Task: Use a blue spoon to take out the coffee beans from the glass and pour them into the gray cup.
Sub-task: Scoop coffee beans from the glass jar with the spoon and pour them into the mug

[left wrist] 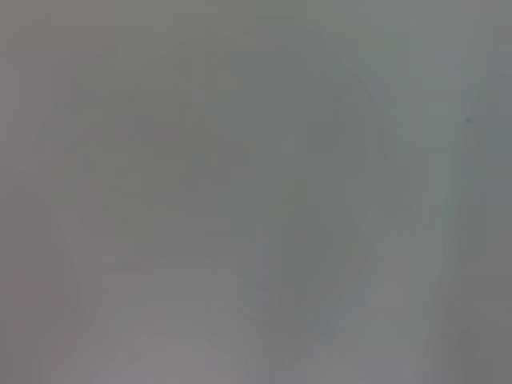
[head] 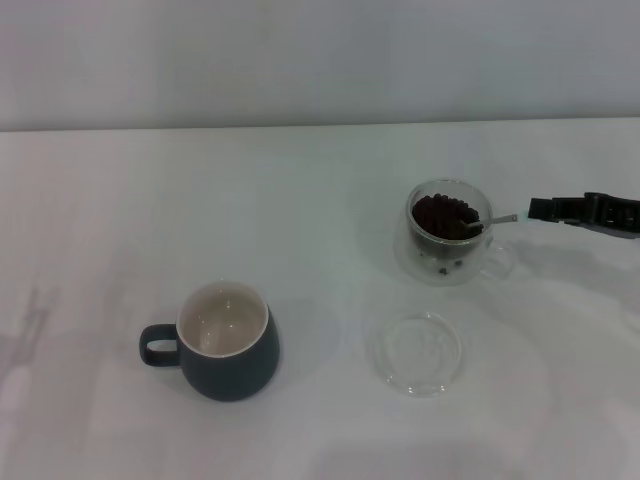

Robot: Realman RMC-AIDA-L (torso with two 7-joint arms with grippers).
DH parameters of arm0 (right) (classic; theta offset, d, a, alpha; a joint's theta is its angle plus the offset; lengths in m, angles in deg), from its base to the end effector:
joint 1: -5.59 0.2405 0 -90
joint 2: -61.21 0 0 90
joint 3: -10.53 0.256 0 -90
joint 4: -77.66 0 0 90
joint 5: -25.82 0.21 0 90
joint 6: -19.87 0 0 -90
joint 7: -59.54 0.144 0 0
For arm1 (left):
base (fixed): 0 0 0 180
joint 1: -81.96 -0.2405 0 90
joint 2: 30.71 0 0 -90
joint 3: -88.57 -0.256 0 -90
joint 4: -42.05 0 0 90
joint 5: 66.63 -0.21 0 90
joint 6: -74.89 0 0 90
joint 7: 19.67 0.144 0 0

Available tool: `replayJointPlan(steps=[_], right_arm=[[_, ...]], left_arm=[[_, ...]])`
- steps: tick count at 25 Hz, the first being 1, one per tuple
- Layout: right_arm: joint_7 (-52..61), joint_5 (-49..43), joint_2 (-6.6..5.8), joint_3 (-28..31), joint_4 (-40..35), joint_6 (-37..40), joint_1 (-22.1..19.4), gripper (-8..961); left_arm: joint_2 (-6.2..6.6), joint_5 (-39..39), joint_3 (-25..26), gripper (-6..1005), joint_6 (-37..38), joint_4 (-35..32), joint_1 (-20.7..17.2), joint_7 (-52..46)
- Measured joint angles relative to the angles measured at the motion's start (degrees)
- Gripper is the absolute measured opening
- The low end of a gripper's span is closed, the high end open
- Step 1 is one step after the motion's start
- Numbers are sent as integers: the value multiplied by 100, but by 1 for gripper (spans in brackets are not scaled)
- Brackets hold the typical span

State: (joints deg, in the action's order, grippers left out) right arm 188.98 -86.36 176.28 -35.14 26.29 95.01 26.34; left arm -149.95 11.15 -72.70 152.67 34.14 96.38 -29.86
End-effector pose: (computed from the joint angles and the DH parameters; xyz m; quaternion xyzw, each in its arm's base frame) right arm 0.3175 0.3391 0.0671 -0.7546 0.5688 0.2362 0.2264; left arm -0.3696 0.2503 -0.0121 -0.6585 -0.2711 -0.2998 0.6348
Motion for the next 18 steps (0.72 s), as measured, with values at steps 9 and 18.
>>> replayJointPlan(steps=[9, 18], right_arm=[[-16, 123, -4, 249, 333, 23, 57, 163], [-23, 554, -14, 458, 723, 19, 21, 163]], left_arm=[[-3, 0, -1, 756, -4, 0, -10, 0], [9, 1, -1, 757, -10, 0, -10, 0]])
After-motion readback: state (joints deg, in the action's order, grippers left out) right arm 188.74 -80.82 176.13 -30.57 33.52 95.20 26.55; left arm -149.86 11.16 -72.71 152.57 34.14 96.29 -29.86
